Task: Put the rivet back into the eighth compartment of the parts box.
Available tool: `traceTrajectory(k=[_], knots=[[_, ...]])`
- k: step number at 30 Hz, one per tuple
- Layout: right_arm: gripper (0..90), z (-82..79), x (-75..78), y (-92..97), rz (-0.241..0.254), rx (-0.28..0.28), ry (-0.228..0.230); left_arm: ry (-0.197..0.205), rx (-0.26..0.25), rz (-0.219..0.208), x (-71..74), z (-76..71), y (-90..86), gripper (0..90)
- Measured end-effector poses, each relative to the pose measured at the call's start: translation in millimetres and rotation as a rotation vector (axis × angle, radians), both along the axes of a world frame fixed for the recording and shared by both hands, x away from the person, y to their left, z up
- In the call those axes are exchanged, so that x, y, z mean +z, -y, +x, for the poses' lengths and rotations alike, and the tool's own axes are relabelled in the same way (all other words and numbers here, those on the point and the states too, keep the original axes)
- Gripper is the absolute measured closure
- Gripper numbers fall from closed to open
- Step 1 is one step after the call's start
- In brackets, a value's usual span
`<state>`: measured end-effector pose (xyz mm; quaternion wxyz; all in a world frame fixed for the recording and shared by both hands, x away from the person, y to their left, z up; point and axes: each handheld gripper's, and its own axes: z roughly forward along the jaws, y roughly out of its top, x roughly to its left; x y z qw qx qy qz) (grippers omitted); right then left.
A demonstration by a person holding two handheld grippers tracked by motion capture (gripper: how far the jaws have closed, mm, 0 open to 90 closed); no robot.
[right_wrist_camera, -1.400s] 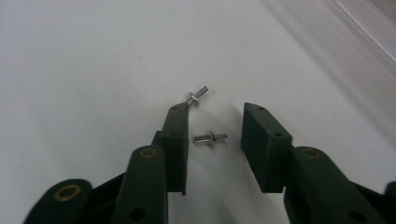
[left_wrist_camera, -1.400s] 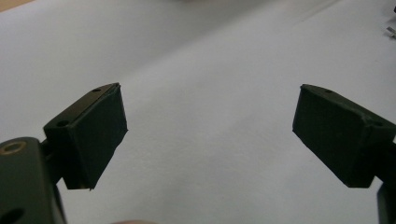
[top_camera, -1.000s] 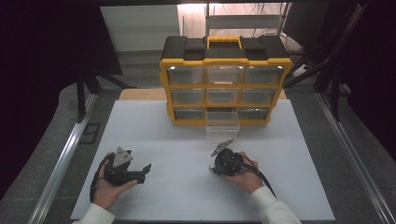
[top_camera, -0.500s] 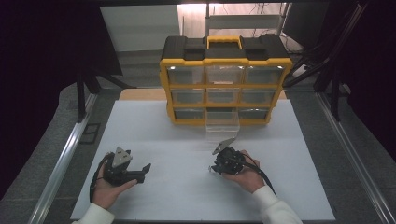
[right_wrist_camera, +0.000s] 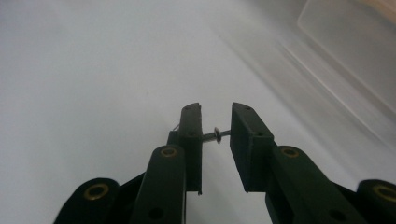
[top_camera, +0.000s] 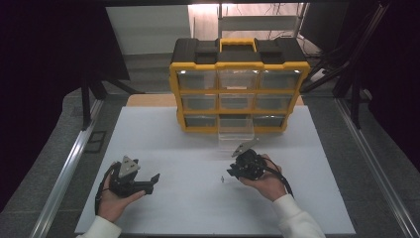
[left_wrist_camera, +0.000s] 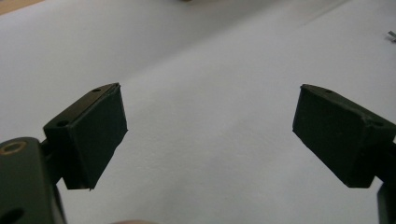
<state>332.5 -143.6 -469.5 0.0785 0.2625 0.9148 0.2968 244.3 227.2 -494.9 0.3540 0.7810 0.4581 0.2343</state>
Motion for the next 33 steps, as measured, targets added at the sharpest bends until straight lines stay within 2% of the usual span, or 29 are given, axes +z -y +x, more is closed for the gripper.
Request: traceTrajectory(k=[13, 33], knots=[[73.8, 4.8, 18.9, 10.0, 0.050, -0.025, 0.026, -0.002, 0.000, 0.002, -0.5, 0.2, 0.4, 10.4], [73.9, 16.2, 35.8, 17.1, 0.094, -0.052, 0.049, -0.006, 0.003, 0.002, -1.7, 0.8, 0.6, 10.3]])
